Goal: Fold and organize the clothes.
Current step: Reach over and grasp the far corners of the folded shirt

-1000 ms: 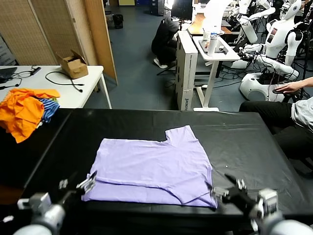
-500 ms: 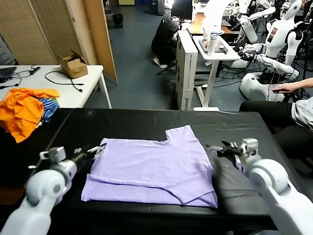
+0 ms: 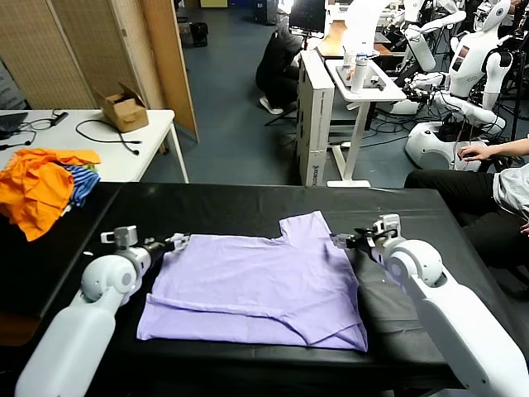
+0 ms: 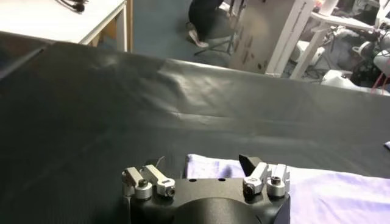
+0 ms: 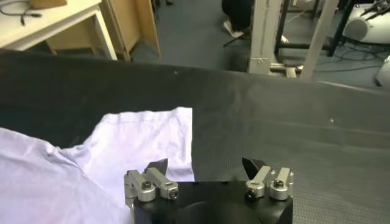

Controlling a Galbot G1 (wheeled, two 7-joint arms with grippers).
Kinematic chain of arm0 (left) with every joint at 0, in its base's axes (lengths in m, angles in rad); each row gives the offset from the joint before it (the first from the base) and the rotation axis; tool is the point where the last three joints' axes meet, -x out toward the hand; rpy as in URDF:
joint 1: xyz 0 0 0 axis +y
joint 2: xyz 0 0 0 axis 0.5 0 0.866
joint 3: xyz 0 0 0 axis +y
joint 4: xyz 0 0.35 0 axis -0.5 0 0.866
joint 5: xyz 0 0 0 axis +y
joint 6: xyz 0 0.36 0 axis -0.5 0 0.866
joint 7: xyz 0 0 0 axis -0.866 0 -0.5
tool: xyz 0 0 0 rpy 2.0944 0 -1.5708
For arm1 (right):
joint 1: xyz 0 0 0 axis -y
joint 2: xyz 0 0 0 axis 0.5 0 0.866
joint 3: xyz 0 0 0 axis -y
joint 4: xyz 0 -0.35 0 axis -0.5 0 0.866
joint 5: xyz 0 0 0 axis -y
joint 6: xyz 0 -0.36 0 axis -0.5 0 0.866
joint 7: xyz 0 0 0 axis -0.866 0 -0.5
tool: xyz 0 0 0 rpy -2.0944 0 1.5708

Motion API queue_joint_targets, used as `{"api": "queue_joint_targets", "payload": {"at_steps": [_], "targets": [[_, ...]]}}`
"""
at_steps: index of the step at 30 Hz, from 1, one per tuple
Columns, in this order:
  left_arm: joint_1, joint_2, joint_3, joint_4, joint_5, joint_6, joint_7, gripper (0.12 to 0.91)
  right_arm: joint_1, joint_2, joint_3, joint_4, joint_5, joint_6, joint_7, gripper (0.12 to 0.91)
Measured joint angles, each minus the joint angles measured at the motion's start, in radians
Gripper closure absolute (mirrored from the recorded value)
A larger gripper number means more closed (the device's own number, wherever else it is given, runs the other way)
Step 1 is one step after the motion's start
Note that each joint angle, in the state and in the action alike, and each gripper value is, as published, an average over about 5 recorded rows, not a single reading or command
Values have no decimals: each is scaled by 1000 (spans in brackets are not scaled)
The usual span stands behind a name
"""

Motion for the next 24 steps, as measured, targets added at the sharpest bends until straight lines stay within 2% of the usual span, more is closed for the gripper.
{"api": "queue_joint_targets", "payload": {"at_steps": [8, 17, 20, 24], "targets": [[4, 3, 0, -1, 0, -2, -1, 123, 39, 23, -38, -43, -22, 0, -6, 130], [8, 4, 2, -1, 3, -5, 0, 124, 38, 36, -45, -58, -36, 1, -8, 358], [8, 5, 2, 2, 5, -9, 1, 171, 36, 37, -46, -59, -37, 2, -9, 434], [7, 7, 2, 5, 7, -15, 1, 327, 31, 36, -44, -59, -39, 2, -9, 566]]}}
